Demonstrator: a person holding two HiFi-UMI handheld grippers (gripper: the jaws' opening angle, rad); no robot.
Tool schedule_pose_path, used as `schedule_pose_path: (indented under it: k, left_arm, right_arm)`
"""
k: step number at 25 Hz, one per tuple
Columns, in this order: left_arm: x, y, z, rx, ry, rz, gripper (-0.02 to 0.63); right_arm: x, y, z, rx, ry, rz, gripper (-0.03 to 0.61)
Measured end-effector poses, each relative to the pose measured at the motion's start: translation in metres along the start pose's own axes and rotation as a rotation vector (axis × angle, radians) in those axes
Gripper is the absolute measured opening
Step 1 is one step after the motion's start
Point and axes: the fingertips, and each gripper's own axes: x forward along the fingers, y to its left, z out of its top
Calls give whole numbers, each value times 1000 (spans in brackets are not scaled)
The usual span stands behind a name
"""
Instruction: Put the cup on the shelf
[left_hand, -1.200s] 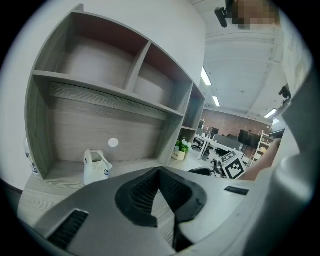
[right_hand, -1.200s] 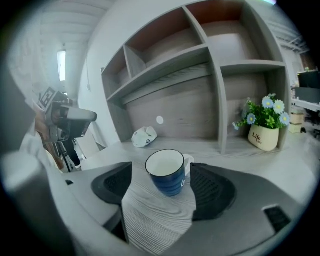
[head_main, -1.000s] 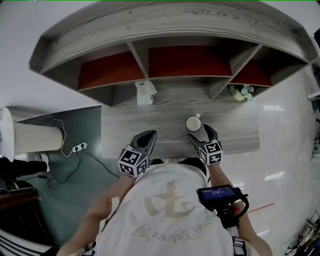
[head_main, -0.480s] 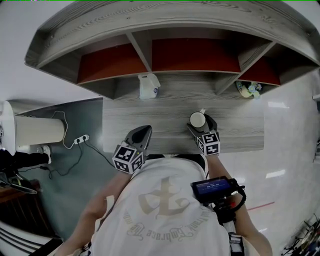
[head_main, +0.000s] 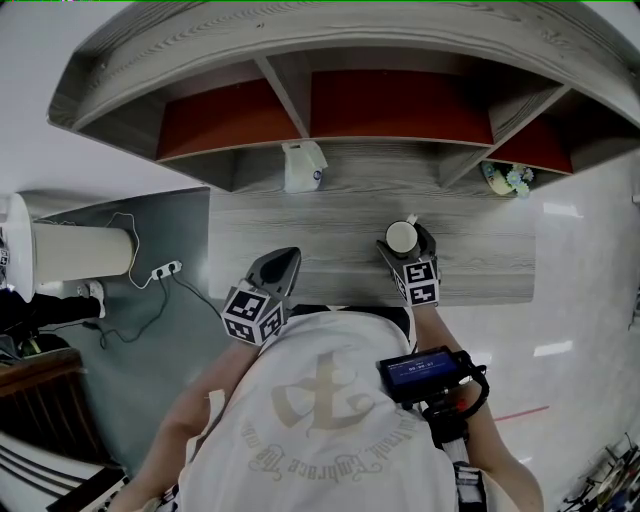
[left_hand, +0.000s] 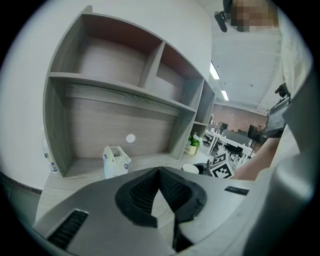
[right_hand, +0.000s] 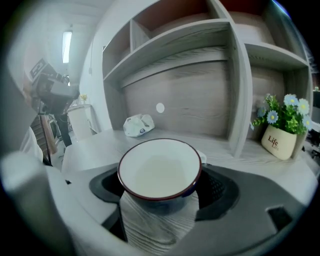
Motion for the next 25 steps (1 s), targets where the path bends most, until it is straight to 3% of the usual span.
schedule_pose_path:
  k: [15, 25]
  left_arm:
    - [1, 2, 2, -18, -13, 1, 2]
    - [5, 0, 3, -46, -41, -2, 2]
  right_arm:
    - [-5, 9, 8, 23, -3, 75, 407]
    - [-16, 10, 29, -15, -17, 106, 407]
